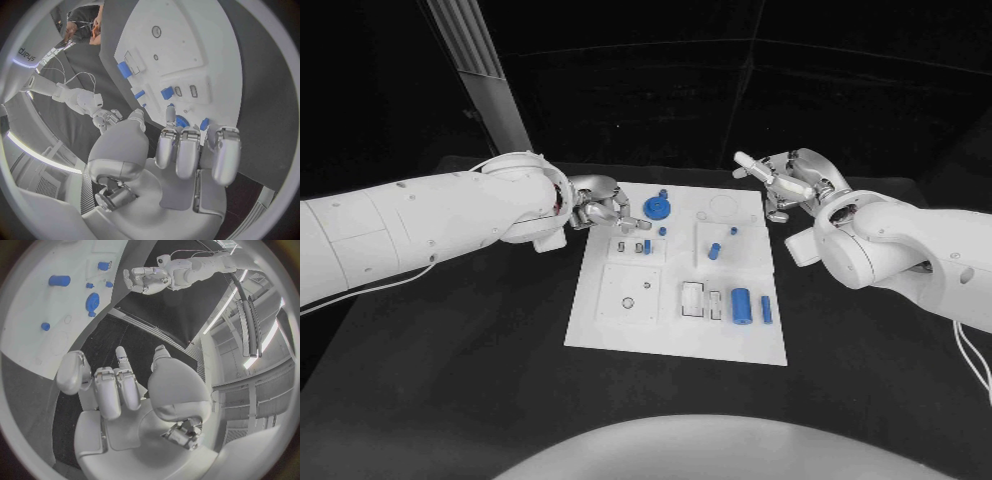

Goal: Assemble the parts on the task board

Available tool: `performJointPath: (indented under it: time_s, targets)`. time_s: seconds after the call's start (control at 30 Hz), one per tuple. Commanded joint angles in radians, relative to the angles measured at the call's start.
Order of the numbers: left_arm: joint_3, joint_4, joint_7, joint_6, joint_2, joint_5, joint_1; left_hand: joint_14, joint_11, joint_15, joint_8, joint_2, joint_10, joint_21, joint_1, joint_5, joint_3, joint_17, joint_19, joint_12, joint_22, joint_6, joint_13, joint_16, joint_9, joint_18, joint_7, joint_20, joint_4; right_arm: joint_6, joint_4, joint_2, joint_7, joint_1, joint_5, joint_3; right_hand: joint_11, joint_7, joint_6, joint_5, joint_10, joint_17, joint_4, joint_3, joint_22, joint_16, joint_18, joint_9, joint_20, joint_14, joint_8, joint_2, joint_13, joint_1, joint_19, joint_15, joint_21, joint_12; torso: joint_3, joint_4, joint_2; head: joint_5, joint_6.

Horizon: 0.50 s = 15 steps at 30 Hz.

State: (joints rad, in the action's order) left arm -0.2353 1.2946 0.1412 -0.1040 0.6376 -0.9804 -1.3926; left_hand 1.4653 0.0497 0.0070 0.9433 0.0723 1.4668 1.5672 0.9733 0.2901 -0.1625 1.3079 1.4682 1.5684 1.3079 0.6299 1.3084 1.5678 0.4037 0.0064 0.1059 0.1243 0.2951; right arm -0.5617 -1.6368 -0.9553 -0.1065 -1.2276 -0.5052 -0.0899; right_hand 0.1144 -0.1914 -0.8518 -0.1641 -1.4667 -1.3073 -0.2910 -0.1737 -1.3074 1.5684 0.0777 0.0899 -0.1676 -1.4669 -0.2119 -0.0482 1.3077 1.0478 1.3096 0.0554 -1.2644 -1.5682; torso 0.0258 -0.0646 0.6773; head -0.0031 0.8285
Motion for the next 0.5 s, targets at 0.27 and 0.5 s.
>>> performJointPath:
  time_s: [0.27,0.5]
  targets:
    - [0.001,-0.053,0.077,-0.112,-0.049,-0.019,0.008,0.106,-0.011,-0.011,-0.025,0.034,0.104,0.004,0.004,0.034,-0.002,0.263,0.103,0.002,0.263,0.004,0.262,0.003,0.020,-0.006,-0.007,-0.012,-0.002,0.055,0.001,0.005,0.078,0.003,-0.047,0.000,0.004,0.001,0.010,0.010,-0.104,-0.263,0.001,-0.010,-0.096,0.002,0.008,0.002,0.002,-0.104,-0.013,-0.014,0.263,0.010,0.004,0.001,-0.005,-0.003,0.0006,0.0014,0.000,-0.006,0.002]
    - [0.001,-0.105,0.074,-0.143,-0.088,-0.011,0.014,0.106,-0.011,-0.012,-0.037,0.040,0.104,0.004,0.007,0.037,-0.003,0.263,0.103,0.002,0.263,0.010,0.262,0.003,0.023,-0.006,-0.008,-0.013,-0.002,0.071,0.005,0.008,0.115,0.005,-0.070,-0.001,0.003,0.001,0.013,0.010,-0.104,-0.263,0.002,-0.012,-0.097,0.002,0.008,0.003,0.003,-0.104,-0.018,-0.016,0.263,0.018,0.007,0.000,-0.006,-0.003,0.0001,-0.0009,-0.001,-0.012,0.003]
